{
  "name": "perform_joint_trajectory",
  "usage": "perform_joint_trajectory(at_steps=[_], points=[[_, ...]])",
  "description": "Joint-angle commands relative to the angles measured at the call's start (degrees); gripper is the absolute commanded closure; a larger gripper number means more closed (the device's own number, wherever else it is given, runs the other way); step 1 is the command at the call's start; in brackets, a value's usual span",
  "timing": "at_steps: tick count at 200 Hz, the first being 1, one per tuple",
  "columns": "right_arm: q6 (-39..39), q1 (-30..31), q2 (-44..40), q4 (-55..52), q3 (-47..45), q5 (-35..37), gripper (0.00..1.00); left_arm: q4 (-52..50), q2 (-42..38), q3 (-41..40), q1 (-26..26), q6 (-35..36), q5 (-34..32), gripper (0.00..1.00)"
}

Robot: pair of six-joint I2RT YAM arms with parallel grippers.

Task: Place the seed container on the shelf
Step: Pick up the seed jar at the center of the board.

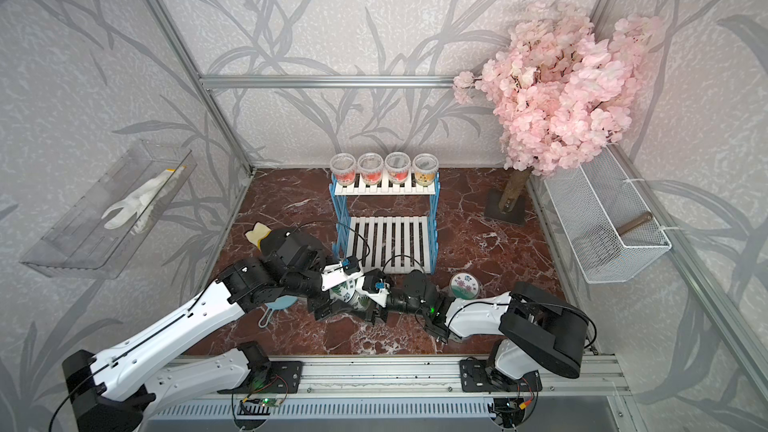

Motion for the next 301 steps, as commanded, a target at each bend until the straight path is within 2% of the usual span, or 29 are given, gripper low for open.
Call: perform_joint_trajectory(at_steps=[1,28,51,74,106,136,207,253,270,301], points=[[5.3,0.1,3.3,10.1,-1.4,3.1,0.26,6.6,-1.9,-0.2,-0.4,-6.3,1.7,0.08],[8.8,0.1,7.6,21.1,-2.9,4.7,0.27,11.9,-4.6,-3.4,-0.1,-15.4,-1.5,0.00],[9.4,0.1,8.2,20.9,-2.1,4.3,0.27,15.7,-7.1,-6.7,0.1,-20.3,-1.3,0.00],[9.2,0.2,7.9,21.1,-2.2,5.3,0.27,16.2,-8.9,-8.0,0.3,-25.0,-6.1,0.00],[9.5,0.1,7.8,21.1,-2.2,4.7,0.27,22.3,-13.1,-12.8,0.6,-31.3,-6.3,0.00],[10.0,0.1,7.5,21.1,-2.1,3.8,0.27,20.8,-12.3,-13.4,0.7,-31.7,-8.9,0.00],[11.7,0.1,6.4,21.1,-1.8,4.0,0.27,21.8,-9.6,-13.5,0.6,-31.1,-4.2,0.00],[12.7,0.1,6.1,20.5,-2.3,4.3,0.24,19.2,-8.3,-12.0,0.6,-29.1,-3.0,0.23],[12.7,0.1,5.4,18.6,-2.2,4.8,0.22,17.3,-7.2,-10.8,0.6,-28.2,-2.4,0.27],[11.5,0.1,2.8,11.5,-1.7,5.3,0.14,15.4,-5.5,-8.9,0.5,-26.3,-2.4,0.28]])
